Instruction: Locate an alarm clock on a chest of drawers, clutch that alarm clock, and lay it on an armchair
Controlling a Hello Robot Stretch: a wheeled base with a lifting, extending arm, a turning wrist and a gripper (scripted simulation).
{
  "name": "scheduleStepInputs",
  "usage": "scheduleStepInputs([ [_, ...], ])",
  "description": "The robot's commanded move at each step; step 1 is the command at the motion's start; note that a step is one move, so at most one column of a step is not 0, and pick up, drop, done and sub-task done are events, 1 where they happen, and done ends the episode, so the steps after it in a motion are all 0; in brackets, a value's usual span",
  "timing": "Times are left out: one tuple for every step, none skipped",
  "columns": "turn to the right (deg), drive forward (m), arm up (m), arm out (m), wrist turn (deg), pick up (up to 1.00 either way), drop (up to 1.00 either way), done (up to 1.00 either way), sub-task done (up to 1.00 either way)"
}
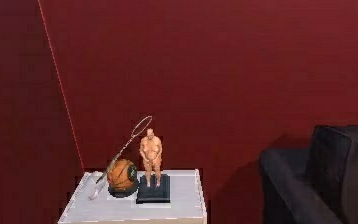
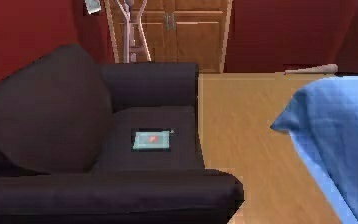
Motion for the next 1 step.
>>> scheduleStepInputs([
  [-45.0,0.00,0.00,0.00,0.0,0.00,0.00,0.00,0.00],
])
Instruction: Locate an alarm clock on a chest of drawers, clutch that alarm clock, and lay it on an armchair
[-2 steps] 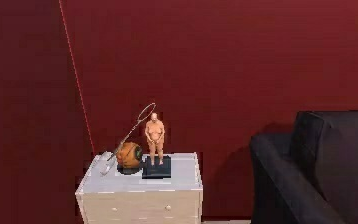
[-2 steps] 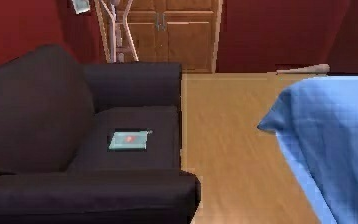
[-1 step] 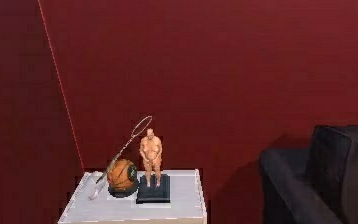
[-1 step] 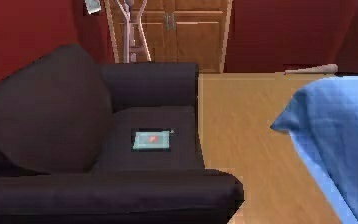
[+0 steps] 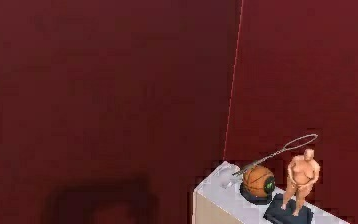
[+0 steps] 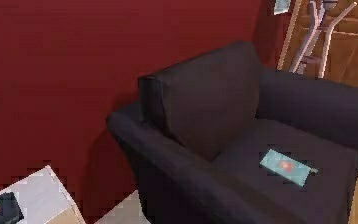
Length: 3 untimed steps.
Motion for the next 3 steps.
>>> scheduleStepInputs([
  [-45.0,0.00,0.00,0.00,0.0,0.00,0.00,0.00,0.00],
  [-18.0,0.00,0.00,0.00,0.0,0.00,0.00,0.00,0.00],
  [0.0,0.00,0.50,0.00,0.0,0.00,0.00,0.00,0.00],
])
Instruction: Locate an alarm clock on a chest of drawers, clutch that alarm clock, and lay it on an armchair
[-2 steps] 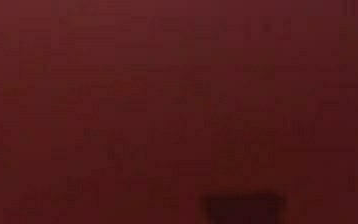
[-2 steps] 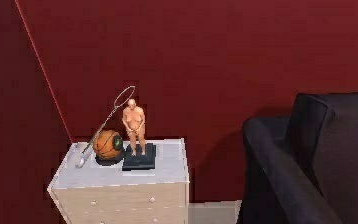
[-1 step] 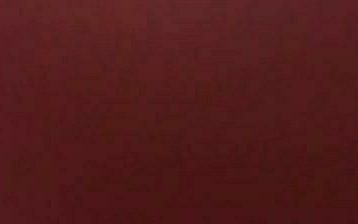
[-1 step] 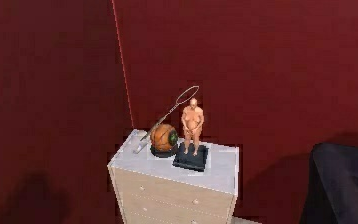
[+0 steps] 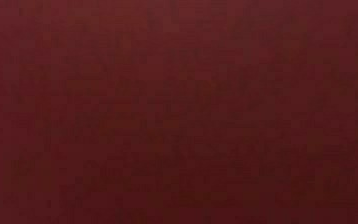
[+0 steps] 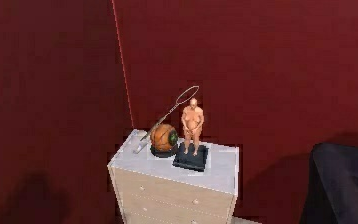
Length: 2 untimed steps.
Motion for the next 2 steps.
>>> scheduleStepInputs([
  [0.0,0.00,0.28,0.00,0.0,0.00,0.00,0.00,0.00],
  [0.0,0.00,0.00,0.44,0.0,0.00,0.00,0.00,0.00],
])
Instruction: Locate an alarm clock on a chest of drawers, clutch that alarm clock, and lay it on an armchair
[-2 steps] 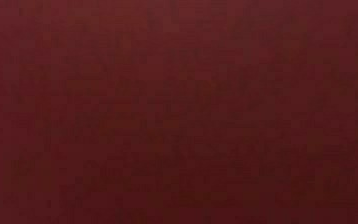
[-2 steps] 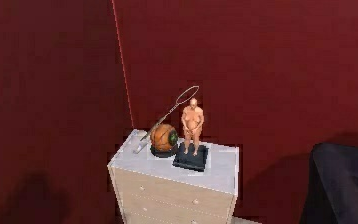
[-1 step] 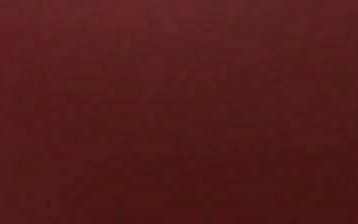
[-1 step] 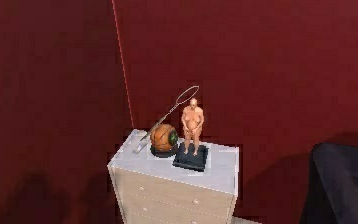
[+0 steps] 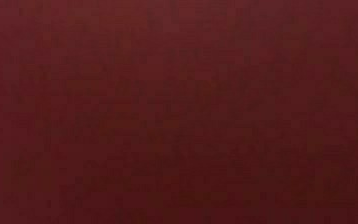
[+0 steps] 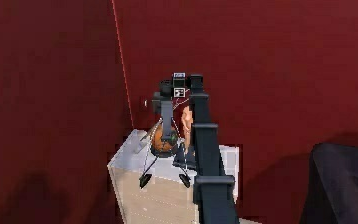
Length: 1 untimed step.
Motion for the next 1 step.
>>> scheduleStepInputs([
  [0.0,0.00,0.00,0.00,45.0,0.00,0.00,0.00,0.00],
])
